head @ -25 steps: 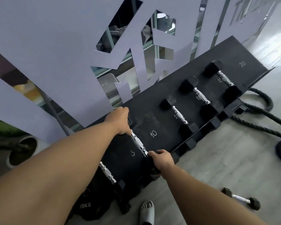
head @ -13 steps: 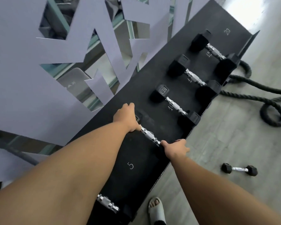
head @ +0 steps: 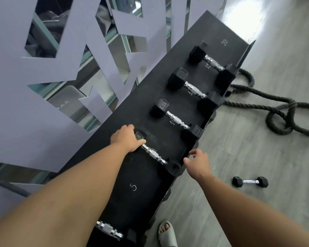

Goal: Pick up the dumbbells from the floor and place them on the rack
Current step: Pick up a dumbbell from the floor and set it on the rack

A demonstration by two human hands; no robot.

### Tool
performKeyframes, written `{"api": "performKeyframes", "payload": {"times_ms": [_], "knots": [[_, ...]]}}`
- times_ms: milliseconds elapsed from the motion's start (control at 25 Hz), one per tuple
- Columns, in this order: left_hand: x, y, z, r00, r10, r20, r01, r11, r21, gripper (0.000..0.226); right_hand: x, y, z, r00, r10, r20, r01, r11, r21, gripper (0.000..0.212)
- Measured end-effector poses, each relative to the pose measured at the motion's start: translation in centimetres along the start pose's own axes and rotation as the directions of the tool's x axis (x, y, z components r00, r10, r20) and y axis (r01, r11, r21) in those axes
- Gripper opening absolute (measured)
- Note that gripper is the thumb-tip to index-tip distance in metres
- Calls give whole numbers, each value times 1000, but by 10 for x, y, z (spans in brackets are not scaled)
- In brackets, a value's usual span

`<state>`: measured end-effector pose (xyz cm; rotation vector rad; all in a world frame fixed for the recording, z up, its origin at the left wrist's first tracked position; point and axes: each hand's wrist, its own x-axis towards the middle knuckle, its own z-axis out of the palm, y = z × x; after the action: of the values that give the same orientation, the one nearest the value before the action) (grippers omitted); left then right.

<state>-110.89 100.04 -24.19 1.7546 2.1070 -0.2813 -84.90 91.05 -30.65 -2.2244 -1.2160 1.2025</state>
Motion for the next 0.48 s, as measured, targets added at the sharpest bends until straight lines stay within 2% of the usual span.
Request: {"api": "performKeyframes", "payload": {"times_ms": [120, 280, 360, 480], "knots": [[-30, 12, -25, 998, 56, 20, -57, 997, 50, 67, -1, -19, -56, 986, -158, 50, 165, 968, -191, 31], [-79, 62, -74, 989, 144, 42, -146, 988, 43, 41, -4, -37, -153, 959, -233, 163, 283, 841, -462, 27], [-106, 98, -96, 981, 191, 30, -192, 981, 37, 37, -11, -39, -205, 945, -250, 211, 326, 767, -552, 30], [-150, 165, -123, 967, 252, 23, -253, 963, 91, 40, -29, -32, -297, 927, -339, 162, 366, 718, -593, 30]]}}
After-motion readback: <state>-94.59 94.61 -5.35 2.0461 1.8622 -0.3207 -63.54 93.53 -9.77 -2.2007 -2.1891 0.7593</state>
